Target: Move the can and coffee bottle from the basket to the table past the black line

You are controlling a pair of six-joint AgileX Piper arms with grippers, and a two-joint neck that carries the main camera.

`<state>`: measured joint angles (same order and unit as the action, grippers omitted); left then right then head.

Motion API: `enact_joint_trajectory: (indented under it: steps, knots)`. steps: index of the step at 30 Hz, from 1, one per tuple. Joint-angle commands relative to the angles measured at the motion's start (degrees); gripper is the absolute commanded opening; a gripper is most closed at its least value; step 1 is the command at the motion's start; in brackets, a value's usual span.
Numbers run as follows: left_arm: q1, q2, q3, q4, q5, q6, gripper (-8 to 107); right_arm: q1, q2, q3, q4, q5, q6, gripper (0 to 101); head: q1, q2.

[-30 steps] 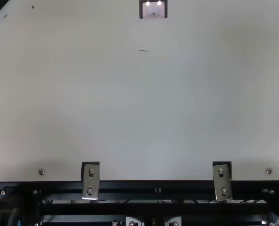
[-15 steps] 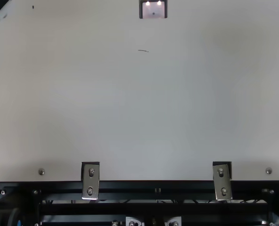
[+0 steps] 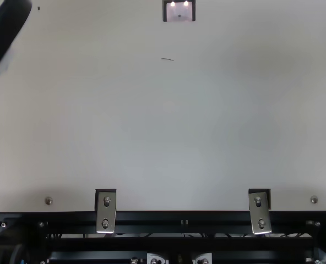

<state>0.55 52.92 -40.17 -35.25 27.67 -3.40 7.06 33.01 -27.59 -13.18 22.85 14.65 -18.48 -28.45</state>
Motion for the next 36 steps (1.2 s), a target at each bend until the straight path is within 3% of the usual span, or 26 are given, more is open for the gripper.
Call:
enact_joint_trajectory:
  steps: [1, 13, 26, 27, 28, 36]
  knots:
    - [-0.4, -5.6, 2.6, 2.6, -0.3, -0.6, 90, 0.5, -3.1, 0.6, 1.0, 1.8, -0.6, 101, -1.1, 1.0]
    - [-0.6, -24.6, 13.6, 15.4, 0.6, -2.3, 90, 0.0, -15.6, 4.9, 8.6, 8.6, -6.9, 101, -1.1, 1.0]
    - [1.1, -42.3, 21.8, 19.3, 9.7, 4.5, 90, -5.5, -27.5, 8.9, 20.5, 15.8, -19.0, 101, -1.1, 1.0]
    - [0.7, -39.3, 21.1, 19.5, 8.4, 2.6, 90, -5.9, -28.4, 9.1, 21.4, 16.2, -19.9, 101, -1.1, 1.0]
    - [1.0, -40.7, 21.8, 19.3, 9.2, 3.7, 90, -5.5, -26.9, 8.9, 19.7, 15.8, -18.1, 101, -1.1, 1.0]
    - [1.1, -42.3, 21.9, 19.4, 9.8, 4.4, 90, -6.0, -28.5, 9.1, 21.4, 17.0, -20.0, 101, -1.1, 1.0]
